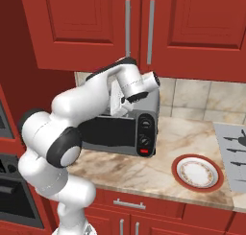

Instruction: Pick up the bagel from the plate, place it on the toaster oven rack, close the door, and set the timer.

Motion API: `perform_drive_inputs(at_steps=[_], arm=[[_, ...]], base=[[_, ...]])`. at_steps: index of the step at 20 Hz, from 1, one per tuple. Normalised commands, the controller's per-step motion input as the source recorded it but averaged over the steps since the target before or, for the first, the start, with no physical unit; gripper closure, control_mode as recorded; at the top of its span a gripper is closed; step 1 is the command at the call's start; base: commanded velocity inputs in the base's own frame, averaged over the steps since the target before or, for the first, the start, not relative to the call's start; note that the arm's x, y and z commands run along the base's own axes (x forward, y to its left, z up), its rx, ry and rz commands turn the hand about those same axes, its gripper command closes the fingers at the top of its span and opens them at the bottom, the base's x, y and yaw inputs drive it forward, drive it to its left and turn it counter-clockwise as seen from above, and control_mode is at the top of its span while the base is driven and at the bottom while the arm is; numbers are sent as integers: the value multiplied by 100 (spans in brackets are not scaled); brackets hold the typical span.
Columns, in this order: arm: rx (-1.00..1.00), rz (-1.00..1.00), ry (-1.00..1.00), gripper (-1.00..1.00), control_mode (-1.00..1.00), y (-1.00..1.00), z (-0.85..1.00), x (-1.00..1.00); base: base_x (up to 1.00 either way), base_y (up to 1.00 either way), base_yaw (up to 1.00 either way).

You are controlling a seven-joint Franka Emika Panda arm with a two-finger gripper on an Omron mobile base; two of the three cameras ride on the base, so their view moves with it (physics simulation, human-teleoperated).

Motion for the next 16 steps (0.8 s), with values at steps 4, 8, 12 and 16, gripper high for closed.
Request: perform_drive_inputs(at_steps=[4,8,12,16], arm=[[21,0,-37,-100,-100,-28,-80,79],[22,0,-17,-100,-100,-40,0,9],[22,-4,0,-100,-100,-51,67,-33],[14,-9,0,-100,-100,-32,55,-66]], base=[[0,0,0],[0,0,0],[0,0,0],[0,0,0]])
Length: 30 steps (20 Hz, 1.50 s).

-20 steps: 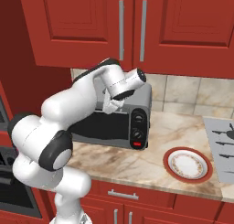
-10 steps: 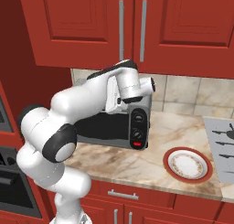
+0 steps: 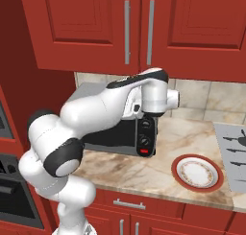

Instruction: Pick up the bagel from the plate, place it on the toaster oven rack, close the door, and set the timer.

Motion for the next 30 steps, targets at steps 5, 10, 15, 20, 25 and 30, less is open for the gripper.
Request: perform_drive_inputs(at_steps=[5,10,15,20,25,30], arm=[[3,-18,-13,-100,-100,-5,13,-99],[0,-27,-18,-100,-100,0,0,-93],[-1,-34,-14,-100,-100,0,0,-82],[-14,-39,-10,-100,-100,0,-30,-39],[-18,-31,-3,-100,-100,-18,-53,0],[-6,-13,0,-100,-100,-74,-32,23]], base=[[0,0,0],[0,0,0],[0,0,0],[0,0,0],[0,0,0],[0,0,0]])
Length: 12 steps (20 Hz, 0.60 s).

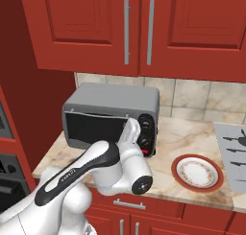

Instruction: Pick up the bagel from the plate, place it on the toaster oven rack, close the door, and set the timer.

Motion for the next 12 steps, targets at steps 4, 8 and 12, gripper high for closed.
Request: perform_drive_inputs(at_steps=[4,8,12], arm=[[5,0,0,-100,-100,-89,-3,1],[2,0,0,-100,-100,-60,-12,4],[-3,0,0,-100,-100,-35,-13,7]], base=[[0,0,0],[0,0,0],[0,0,0]])
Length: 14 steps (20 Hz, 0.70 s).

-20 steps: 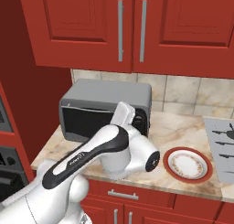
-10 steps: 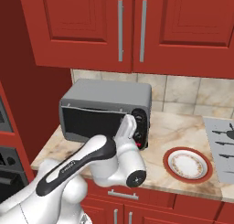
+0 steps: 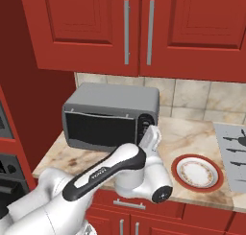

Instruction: Pick up the bagel from the plate, place it on the toaster oven rack, close the door, and set the timer.

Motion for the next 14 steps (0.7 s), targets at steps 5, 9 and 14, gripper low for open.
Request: perform_drive_inputs(at_steps=[5,9,14], arm=[[-21,0,0,-100,-100,-16,-3,1],[-26,0,5,-100,-100,0,0,9],[-25,0,15,-100,-100,0,0,14]], base=[[0,0,0],[0,0,0],[0,0,0]])
